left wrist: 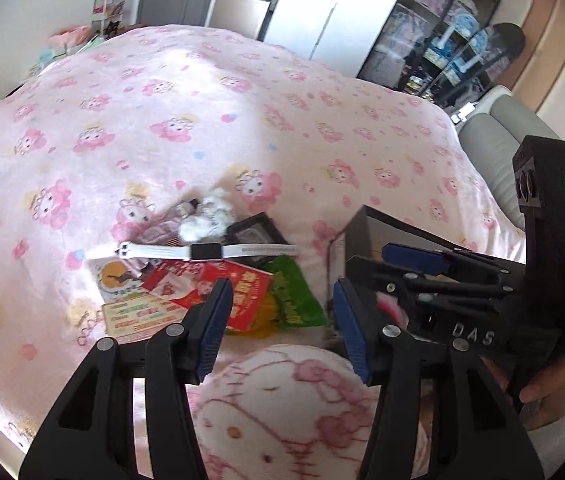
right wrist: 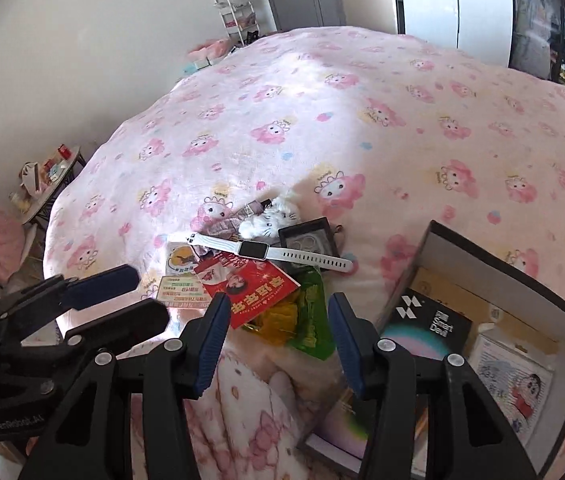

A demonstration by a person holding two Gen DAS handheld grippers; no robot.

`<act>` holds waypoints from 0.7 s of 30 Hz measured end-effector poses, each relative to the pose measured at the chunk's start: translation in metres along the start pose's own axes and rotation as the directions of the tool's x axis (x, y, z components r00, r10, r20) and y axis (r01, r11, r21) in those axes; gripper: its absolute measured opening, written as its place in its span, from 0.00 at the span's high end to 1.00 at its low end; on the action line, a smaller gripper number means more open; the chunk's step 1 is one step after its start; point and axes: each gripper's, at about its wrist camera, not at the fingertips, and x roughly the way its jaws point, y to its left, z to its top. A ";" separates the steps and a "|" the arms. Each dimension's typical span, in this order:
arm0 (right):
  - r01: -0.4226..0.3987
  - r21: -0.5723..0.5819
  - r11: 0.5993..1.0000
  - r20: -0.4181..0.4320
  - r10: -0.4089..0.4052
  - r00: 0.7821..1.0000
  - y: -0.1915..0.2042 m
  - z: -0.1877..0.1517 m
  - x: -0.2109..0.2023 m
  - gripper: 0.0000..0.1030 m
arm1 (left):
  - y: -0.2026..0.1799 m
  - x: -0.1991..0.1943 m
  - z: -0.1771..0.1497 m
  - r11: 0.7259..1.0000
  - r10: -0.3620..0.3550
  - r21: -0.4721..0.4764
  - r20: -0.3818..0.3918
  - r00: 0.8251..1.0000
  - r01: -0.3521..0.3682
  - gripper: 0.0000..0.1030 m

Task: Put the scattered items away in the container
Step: 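Return both tools to the pile and grasp the red envelope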

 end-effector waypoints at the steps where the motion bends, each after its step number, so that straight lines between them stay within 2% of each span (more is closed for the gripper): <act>1: 0.013 0.000 1.000 -0.015 -0.013 1.000 0.000 0.004 0.012 0.55 | 0.013 0.005 0.000 0.999 0.019 -0.026 -0.009 1.000 -0.019 0.48; 4: 0.026 -0.014 1.000 -0.096 -0.027 0.995 0.000 0.012 0.050 0.55 | 0.054 0.028 -0.003 0.991 0.044 -0.123 -0.053 0.998 -0.050 0.48; 6: -0.015 0.006 1.000 -0.163 0.016 0.987 -0.005 0.014 0.074 0.55 | 0.082 0.047 -0.008 0.977 0.007 -0.211 -0.099 0.995 -0.028 0.48; 8: -0.054 0.042 0.998 -0.216 0.062 0.974 -0.010 0.015 0.092 0.55 | 0.105 0.065 -0.016 0.954 -0.061 -0.300 -0.140 0.988 0.016 0.48; 12: -0.049 0.052 0.997 -0.295 0.062 0.953 -0.012 0.017 0.124 0.55 | 0.118 0.090 -0.025 0.933 -0.129 -0.356 -0.181 0.975 0.057 0.49; 15: -0.069 0.054 0.996 -0.344 0.084 0.935 -0.010 0.016 0.142 0.55 | 0.126 0.112 -0.026 0.891 -0.242 -0.432 -0.186 0.952 0.141 0.49; 16: -0.060 0.049 0.997 -0.352 0.073 0.933 -0.009 0.015 0.146 0.55 | 0.129 0.120 -0.026 0.879 -0.260 -0.453 -0.191 0.947 0.150 0.49; 19: -0.049 0.043 0.998 -0.372 0.061 0.926 -0.009 0.012 0.158 0.55 | 0.135 0.140 -0.024 0.865 -0.267 -0.483 -0.209 0.941 0.138 0.49; 21: -0.046 0.061 0.997 -0.394 0.066 0.917 -0.011 0.009 0.167 0.55 | 0.140 0.150 -0.024 0.840 -0.309 -0.515 -0.202 0.929 0.168 0.49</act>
